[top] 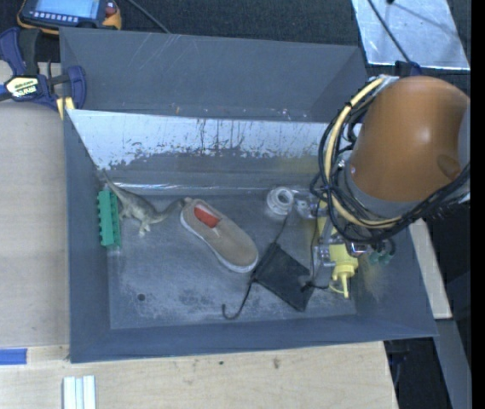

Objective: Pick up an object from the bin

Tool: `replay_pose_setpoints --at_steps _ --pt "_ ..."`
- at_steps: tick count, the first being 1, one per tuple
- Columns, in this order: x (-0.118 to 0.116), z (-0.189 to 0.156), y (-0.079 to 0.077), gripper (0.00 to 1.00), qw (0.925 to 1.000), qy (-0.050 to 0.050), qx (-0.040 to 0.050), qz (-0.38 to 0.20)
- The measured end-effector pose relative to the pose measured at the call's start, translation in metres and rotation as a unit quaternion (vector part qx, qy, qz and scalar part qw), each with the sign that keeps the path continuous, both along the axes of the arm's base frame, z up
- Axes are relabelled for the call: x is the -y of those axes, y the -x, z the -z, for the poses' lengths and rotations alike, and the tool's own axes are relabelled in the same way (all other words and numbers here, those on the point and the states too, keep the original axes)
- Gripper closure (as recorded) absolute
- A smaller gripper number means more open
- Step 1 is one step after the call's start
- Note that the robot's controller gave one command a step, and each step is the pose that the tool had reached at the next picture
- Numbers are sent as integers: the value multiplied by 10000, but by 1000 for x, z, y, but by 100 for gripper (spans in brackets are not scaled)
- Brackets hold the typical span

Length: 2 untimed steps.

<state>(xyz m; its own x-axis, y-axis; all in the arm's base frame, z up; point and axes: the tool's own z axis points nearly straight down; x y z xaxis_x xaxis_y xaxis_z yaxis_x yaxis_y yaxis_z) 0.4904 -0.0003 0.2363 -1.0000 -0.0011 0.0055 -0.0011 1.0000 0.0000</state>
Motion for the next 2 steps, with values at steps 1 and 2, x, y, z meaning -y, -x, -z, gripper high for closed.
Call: replay_pose_setpoints --at_steps 1,2 --pt "0 -4 -2 0 10000 0 44 0" --pt "2 63 -4 0 9991 1 62 -430"
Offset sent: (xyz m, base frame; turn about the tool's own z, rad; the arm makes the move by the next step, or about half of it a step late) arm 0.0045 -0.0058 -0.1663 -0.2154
